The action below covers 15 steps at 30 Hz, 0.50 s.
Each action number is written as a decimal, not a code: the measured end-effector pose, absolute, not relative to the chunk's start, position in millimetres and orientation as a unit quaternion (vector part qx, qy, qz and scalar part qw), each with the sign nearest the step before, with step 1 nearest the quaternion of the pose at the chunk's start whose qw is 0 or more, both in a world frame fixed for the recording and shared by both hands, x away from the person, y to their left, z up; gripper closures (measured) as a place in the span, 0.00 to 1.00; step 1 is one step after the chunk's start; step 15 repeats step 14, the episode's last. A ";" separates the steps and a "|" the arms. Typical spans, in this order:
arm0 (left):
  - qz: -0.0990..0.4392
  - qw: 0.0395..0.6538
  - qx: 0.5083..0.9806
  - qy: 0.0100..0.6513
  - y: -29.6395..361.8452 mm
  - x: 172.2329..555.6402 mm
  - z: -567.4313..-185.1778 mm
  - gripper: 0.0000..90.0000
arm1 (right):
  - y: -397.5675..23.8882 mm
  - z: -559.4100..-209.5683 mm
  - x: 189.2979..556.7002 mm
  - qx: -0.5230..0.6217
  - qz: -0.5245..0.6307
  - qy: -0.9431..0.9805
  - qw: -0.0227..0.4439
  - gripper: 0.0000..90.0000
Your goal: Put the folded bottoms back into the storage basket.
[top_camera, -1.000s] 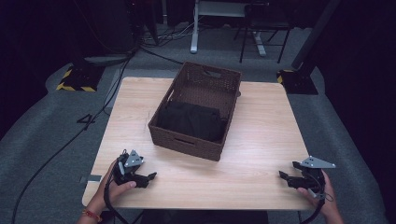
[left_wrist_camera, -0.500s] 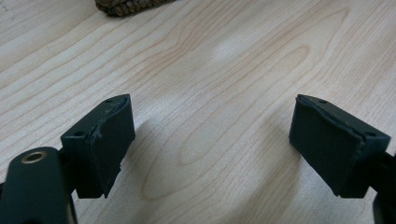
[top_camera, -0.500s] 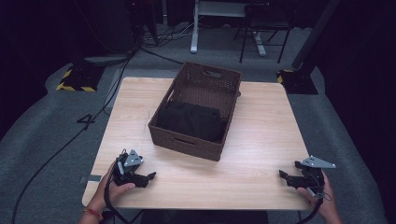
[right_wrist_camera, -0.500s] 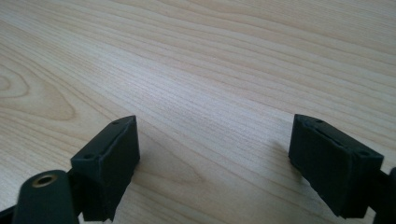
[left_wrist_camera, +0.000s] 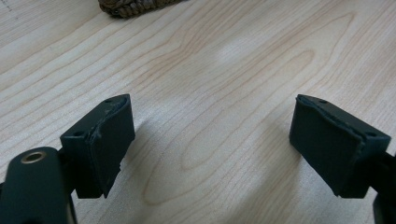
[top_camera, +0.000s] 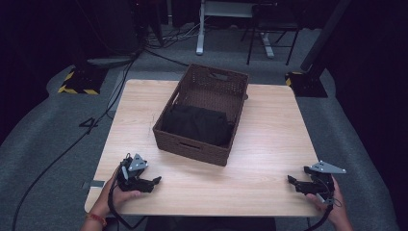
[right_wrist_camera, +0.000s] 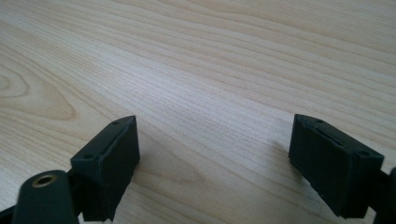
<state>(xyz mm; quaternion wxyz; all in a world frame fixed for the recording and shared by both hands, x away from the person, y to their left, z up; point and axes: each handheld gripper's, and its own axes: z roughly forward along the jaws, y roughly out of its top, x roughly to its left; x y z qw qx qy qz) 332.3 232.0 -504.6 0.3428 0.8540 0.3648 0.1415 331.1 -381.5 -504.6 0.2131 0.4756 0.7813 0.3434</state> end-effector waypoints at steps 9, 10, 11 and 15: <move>0.140 0.343 0.853 0.368 231.6 332.3 -504.7 0.16 | -381.6 -504.6 331.1 0.475 0.343 0.781 0.213 0.18; 0.140 0.343 0.853 0.368 231.6 332.3 -504.7 0.16 | -381.6 -504.6 331.1 0.475 0.343 0.781 0.213 0.18; 0.140 0.343 0.853 0.367 231.6 332.3 -504.7 0.16 | -381.6 -504.6 331.2 0.475 0.343 0.781 0.213 0.18; 0.140 0.343 0.853 0.368 231.5 332.4 -504.7 0.16 | -381.6 -504.6 331.4 0.475 0.343 0.781 0.214 0.18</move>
